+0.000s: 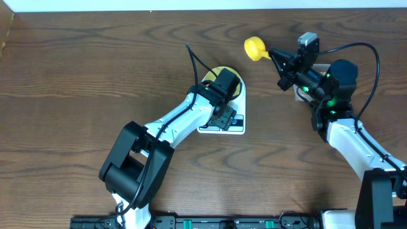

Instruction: Scoop item into bowl and weigh 50g on scale

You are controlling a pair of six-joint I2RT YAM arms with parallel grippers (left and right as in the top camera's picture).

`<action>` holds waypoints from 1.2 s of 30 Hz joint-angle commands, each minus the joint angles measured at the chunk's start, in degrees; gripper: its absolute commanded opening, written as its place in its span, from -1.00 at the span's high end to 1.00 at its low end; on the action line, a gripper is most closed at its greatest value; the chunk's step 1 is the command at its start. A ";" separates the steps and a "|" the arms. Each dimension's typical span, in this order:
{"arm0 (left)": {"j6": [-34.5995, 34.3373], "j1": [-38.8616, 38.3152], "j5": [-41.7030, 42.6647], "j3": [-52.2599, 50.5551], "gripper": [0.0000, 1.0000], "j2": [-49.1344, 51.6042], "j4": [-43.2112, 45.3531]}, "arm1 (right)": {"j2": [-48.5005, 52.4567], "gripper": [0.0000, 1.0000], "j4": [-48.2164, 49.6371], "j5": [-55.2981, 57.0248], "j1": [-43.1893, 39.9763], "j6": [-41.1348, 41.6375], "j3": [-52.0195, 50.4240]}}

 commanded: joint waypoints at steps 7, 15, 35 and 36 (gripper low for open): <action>0.85 -0.22 -0.52 -1.31 -0.59 0.98 1.18 | 0.11 0.98 0.26 0.04 -0.28 -0.90 1.11; 0.90 -0.22 -0.52 -1.31 -0.60 0.98 1.20 | 0.11 0.98 0.26 0.04 -0.31 -1.31 1.11; 1.03 -0.22 -0.52 -2.27 -0.60 1.01 2.03 | 0.11 0.98 0.87 0.04 -0.28 -1.29 1.11; 1.03 -0.22 -0.52 -2.27 -0.59 1.01 2.03 | 0.11 0.98 0.87 0.02 -0.28 -1.29 1.11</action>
